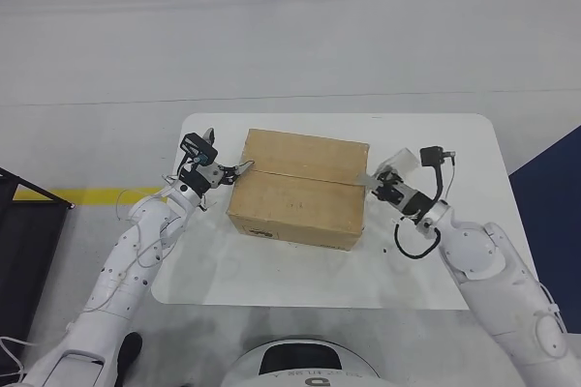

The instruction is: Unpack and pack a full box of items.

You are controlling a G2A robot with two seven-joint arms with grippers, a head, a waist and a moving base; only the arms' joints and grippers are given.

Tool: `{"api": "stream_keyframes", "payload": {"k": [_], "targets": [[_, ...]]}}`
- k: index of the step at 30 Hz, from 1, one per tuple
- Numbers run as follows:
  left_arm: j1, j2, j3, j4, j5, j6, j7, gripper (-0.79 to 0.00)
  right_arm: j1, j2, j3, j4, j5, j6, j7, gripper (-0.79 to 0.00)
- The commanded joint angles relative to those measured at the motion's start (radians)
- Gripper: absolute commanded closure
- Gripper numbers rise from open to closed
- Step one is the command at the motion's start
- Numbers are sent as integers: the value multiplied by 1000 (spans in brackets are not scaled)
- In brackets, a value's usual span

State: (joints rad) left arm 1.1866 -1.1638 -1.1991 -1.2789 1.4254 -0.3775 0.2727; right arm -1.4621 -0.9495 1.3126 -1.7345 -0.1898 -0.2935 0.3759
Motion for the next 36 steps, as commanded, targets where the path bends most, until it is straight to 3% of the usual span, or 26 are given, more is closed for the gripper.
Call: {"api": "stream_keyframes", "payload": {"k": [1,8,14,19,24,30,33,36], "targets": [[0,0,0,0,0,0,0,-785,6,-3,-2,-11,7,9,-8,-785],[0,0,0,0,0,0,0,-785,-11,-11,-15,-142,-60,76,-60,-785],[0,0,0,0,0,0,0,-785,27,-30,-122,-254,-213,248,-59,-785],[0,0,0,0,0,0,0,-785,173,-67,-311,-269,-357,434,41,-785],[0,0,0,0,0,0,0,-785,385,-143,-558,-183,-454,576,100,-785],[0,0,0,0,0,0,0,-785,510,-222,-638,-52,-296,490,-45,-785],[0,0,0,0,0,0,0,-785,469,-221,-604,-73,-298,460,-129,-785],[0,0,0,0,0,0,0,-785,372,-196,-500,-128,-253,420,-157,-785]]}}
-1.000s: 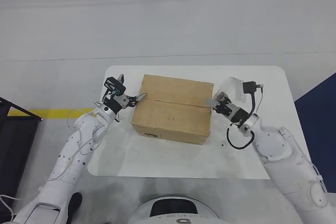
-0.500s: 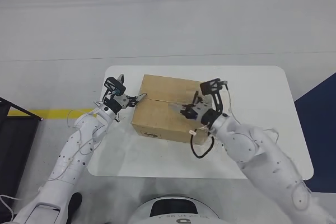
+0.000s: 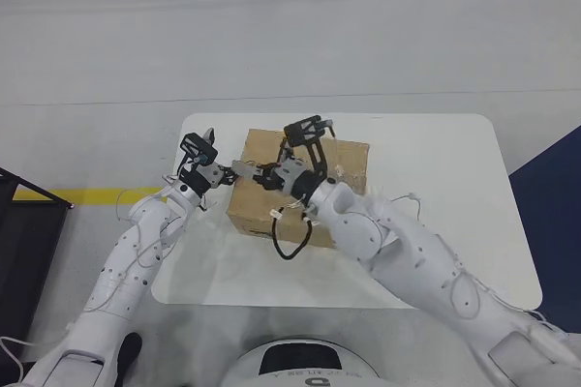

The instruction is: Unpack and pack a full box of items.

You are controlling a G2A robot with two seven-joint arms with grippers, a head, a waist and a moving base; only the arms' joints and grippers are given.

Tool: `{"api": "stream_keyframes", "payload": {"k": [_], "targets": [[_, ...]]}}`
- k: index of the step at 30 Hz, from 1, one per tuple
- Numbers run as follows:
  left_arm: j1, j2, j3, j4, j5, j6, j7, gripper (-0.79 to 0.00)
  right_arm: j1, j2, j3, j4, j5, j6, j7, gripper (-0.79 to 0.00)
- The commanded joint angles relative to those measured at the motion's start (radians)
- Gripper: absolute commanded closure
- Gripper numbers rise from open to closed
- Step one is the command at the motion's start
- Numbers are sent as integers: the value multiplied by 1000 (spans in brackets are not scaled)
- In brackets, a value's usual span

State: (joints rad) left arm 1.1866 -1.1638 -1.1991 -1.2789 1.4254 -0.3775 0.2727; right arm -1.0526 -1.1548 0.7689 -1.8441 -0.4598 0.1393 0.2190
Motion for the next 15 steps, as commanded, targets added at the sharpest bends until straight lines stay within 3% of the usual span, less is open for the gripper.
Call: {"api": "stream_keyframes", "payload": {"k": [1,11,15], "targets": [[0,0,0,0,0,0,0,-785,-38,10,43,-18,17,-13,0,-785],[0,0,0,0,0,0,0,-785,-41,9,42,-21,25,-19,1,-785],[0,0,0,0,0,0,0,-785,-140,25,161,-37,153,-141,-76,-785]]}}
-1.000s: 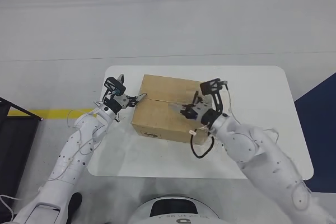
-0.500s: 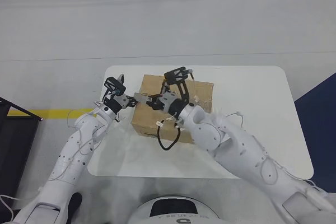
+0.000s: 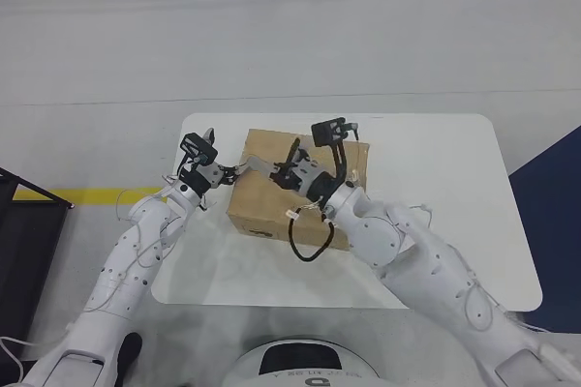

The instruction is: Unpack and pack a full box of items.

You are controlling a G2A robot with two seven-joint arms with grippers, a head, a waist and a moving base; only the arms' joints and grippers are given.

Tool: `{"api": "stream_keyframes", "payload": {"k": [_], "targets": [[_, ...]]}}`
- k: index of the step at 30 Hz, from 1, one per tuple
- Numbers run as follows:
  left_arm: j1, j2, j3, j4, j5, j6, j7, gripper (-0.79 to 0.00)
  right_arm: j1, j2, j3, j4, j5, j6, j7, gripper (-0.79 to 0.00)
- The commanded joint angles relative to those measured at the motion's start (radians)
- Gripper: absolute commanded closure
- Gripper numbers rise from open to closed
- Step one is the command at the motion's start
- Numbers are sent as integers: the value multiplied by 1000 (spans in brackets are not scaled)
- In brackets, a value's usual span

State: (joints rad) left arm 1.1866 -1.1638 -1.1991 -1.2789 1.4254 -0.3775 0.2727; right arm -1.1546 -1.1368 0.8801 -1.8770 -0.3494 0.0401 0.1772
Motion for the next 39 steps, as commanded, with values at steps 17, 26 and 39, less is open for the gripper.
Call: {"api": "stream_keyframes", "payload": {"k": [17,26,39], "targets": [[0,0,0,0,0,0,0,-785,-371,88,578,190,691,-325,333,-785],[0,0,0,0,0,0,0,-785,-284,81,528,274,771,-245,469,-785],[0,0,0,0,0,0,0,-785,-225,70,486,329,808,-253,534,-785]]}}
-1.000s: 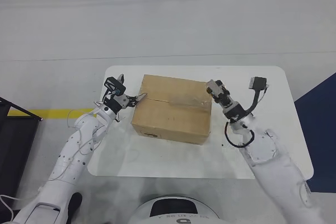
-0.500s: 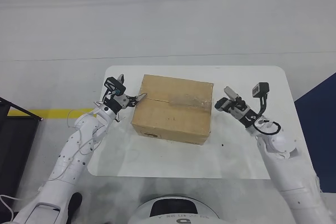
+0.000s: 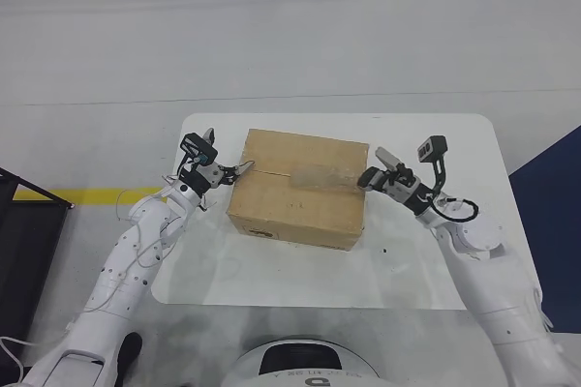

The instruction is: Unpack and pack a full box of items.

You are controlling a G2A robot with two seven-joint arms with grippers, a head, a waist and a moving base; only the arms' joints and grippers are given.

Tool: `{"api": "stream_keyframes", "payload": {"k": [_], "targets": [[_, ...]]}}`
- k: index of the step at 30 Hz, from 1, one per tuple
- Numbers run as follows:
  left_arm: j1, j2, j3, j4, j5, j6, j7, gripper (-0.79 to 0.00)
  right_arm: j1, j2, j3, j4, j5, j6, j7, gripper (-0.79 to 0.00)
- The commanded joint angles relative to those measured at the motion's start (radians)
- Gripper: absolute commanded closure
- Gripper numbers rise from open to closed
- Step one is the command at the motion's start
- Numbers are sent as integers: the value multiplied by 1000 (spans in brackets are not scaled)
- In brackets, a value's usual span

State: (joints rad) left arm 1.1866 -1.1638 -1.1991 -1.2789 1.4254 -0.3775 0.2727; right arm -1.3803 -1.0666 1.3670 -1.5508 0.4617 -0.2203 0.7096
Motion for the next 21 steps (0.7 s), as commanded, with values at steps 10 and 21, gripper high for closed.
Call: {"api": "stream_keyframes", "payload": {"k": [10,21], "targets": [[0,0,0,0,0,0,0,-785,32,-11,-58,5,-21,43,-5,-785],[0,0,0,0,0,0,0,-785,119,-37,-174,45,-87,111,-63,-785]]}}
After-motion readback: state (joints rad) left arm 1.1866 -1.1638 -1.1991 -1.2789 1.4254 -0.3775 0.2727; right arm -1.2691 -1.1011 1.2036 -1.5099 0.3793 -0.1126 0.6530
